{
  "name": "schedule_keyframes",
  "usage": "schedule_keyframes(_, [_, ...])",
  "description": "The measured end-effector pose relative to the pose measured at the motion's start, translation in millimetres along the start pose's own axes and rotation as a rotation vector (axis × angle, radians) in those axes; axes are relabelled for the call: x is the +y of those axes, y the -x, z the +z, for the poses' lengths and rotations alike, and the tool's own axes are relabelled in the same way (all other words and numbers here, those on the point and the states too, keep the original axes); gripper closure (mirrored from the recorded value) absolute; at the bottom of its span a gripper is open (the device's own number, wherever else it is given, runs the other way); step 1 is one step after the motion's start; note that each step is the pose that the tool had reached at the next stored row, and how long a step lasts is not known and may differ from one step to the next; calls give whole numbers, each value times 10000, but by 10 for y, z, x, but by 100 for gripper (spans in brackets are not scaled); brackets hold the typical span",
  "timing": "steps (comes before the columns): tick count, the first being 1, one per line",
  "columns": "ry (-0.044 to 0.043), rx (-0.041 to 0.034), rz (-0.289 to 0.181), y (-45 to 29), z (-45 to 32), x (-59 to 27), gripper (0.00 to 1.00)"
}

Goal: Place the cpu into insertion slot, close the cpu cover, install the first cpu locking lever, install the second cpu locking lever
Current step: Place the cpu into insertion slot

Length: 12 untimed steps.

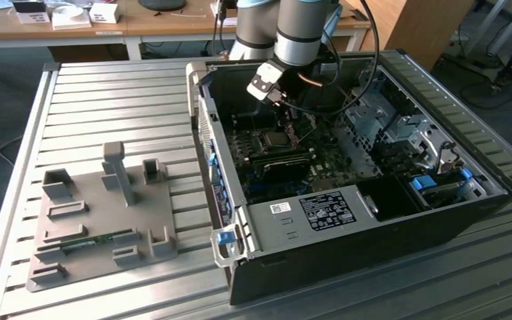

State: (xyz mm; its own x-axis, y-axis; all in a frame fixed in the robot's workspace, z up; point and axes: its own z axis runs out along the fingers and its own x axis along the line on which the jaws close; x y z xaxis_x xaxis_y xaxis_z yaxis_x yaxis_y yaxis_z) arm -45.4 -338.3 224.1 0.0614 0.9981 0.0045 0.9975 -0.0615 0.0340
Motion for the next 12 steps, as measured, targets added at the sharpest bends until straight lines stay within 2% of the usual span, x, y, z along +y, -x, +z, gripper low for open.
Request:
schedule_keyframes(2, [-4,66,3,0,10,-1,89])
schedule_keyframes(5, [-5,81,-52,1,23,-4,89])
schedule_keyframes(9, [-9,94,-465,1,43,-5,89])
schedule_keyframes(12, [-9,95,-493,1,47,-5,89])
